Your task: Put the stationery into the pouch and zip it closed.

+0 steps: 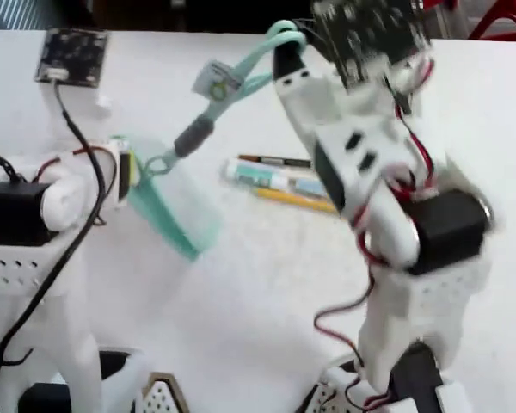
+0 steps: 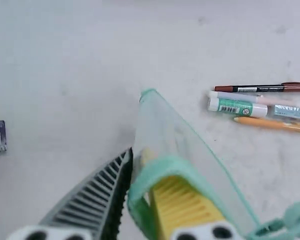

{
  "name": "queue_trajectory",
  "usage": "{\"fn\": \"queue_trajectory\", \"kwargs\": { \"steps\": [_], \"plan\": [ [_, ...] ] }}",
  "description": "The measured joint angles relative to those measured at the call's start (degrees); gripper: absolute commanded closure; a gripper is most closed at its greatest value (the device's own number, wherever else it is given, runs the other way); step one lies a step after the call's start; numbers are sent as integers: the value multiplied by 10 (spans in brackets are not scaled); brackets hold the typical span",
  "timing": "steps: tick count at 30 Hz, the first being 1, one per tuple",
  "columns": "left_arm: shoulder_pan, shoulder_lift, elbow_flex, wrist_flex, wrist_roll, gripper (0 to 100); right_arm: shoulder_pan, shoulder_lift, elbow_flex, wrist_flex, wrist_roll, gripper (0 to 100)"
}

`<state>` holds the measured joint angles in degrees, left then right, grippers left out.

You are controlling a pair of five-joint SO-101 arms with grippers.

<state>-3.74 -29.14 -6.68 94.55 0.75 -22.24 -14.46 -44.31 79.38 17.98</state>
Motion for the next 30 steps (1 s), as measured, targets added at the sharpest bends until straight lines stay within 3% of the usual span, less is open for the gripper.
{"fn": "queue_trajectory", "kwargs": {
  "steps": [4,12,19,30],
  "plan": [
    [-3,0,3,1,43,978,25,4,23,35,0,981],
    [-6,30,69,-26,56,977,27,5,92,129,0,981],
    [-16,237,-105,5,67,977,32,5,207,98,0,981],
    [-15,515,-420,50,97,976,28,6,297,-100,0,981]
  ]
}}
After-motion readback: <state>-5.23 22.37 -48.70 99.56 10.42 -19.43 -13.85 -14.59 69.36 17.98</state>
